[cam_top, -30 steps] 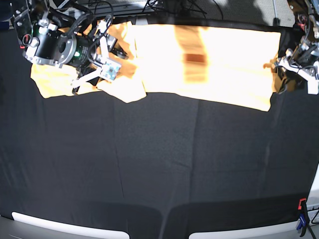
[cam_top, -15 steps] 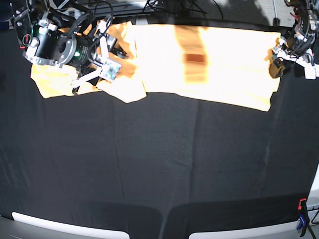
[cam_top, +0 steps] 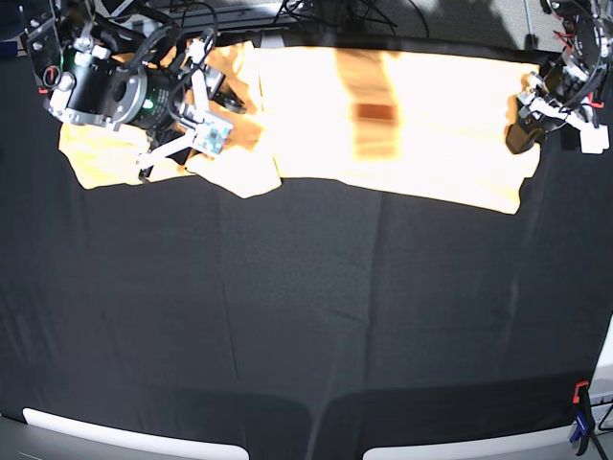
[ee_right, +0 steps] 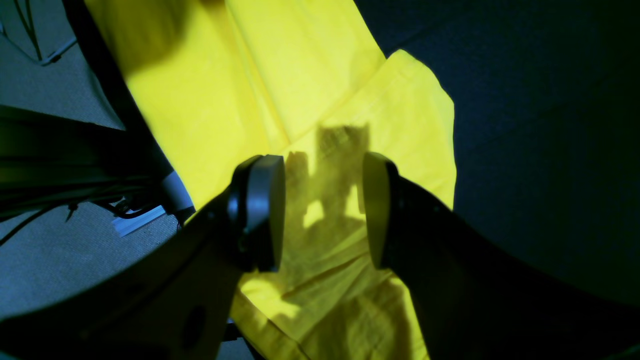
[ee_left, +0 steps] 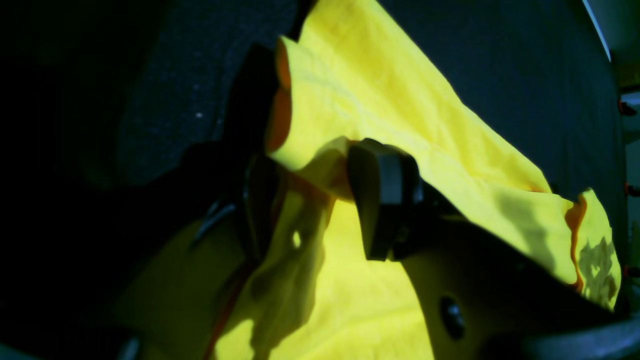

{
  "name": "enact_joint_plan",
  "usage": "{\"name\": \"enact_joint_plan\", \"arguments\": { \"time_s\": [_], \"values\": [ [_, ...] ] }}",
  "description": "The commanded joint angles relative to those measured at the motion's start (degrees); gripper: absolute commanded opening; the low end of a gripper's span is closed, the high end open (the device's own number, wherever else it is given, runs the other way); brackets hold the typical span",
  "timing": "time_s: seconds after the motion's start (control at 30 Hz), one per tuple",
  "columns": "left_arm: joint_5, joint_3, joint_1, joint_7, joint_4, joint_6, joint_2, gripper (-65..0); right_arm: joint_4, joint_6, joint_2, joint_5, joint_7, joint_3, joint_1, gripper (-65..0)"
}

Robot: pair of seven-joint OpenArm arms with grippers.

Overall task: Layout the t-shirt on the table in an organized manner, then fold the t-shirt properly
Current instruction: 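Grasp the opposite shirt end with the left gripper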

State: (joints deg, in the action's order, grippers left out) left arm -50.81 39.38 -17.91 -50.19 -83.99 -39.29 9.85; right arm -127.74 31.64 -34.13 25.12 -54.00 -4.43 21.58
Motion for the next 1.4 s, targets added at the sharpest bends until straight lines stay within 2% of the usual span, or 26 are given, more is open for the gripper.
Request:
{"name": "enact_joint_plan", "arguments": {
  "time_s": [0.0,0.07,0.13,0.3,0.5,0.63,0.7,0.8,0.97,1.03,1.1,1.17,1.2,1.3,1.37],
  "values": [
    [-1.4,0.2,0.2,1.2,-0.8,-0.7,0.6,-44.2,-1.1,-0.1,-0.6,0.6,1.1,0.3,-0.5,-40.2],
    [-1.4,0.2,0.2,2.3,-0.8,-0.7,0.6,-48.7,-1.1,-0.1,-0.6,0.6,1.0,0.3,-0.5,-40.2],
    [-1.4,0.2,0.2,2.5,-0.9,-0.7,0.6,-50.1,-1.1,-0.1,-0.6,0.6,1.0,0.3,-0.5,-40.1],
    [-1.4,0.2,0.2,2.3,-0.8,-0.7,0.6,-49.9,-1.1,-0.1,-0.6,0.6,1.0,0.3,-0.5,-40.2],
    [-0.2,0.2,0.2,2.8,-0.8,-0.7,0.6,-43.2,-1.1,-0.1,-0.6,0.7,1.0,0.3,-0.5,-40.2],
    [4.0,0.0,1.0,3.8,-0.8,-0.7,0.5,-43.2,-1.1,-0.1,-0.6,0.7,1.0,0.3,-0.5,-40.2],
    [4.5,-0.9,1.3,3.8,-0.9,-0.7,0.5,-43.2,-1.1,-0.1,-0.6,0.6,1.0,0.3,-0.5,-40.2],
    [4.6,-3.0,1.3,4.2,-0.9,1.1,0.5,-43.2,-1.1,-0.1,-0.6,0.6,1.0,0.3,-0.5,-40.2],
    [8.5,-5.0,1.3,6.2,-0.9,1.1,0.5,-43.6,-1.1,-0.1,-0.6,0.6,0.8,0.3,-0.5,-40.2],
    [8.8,-4.9,1.2,6.6,-0.8,1.2,0.7,-50.0,-1.1,-0.1,-0.6,0.6,0.8,0.3,-0.5,-40.2],
    [8.8,-4.9,1.2,7.0,-0.9,1.2,0.9,-63.6,-1.1,-0.1,-0.6,0.6,0.8,0.3,-0.5,-40.2],
    [8.8,-4.9,1.2,8.2,-0.9,1.2,1.1,-65.0,-1.1,-0.1,-0.6,0.6,0.8,0.3,-0.5,-40.2],
    [8.9,-4.9,1.2,8.7,-0.9,1.9,1.4,-65.0,-1.1,-0.1,-0.6,0.6,0.9,0.3,-0.5,-40.2],
    [9.6,-4.9,1.2,11.5,-0.9,9.5,3.1,-65.0,-1.1,-0.2,-0.6,0.5,0.9,0.3,-0.5,-40.2],
    [11.9,-4.9,1.2,13.8,-0.9,13.3,4.5,-65.0,-1.1,-0.2,-0.6,-0.2,0.9,0.5,-0.6,-40.2]
  ]
}}
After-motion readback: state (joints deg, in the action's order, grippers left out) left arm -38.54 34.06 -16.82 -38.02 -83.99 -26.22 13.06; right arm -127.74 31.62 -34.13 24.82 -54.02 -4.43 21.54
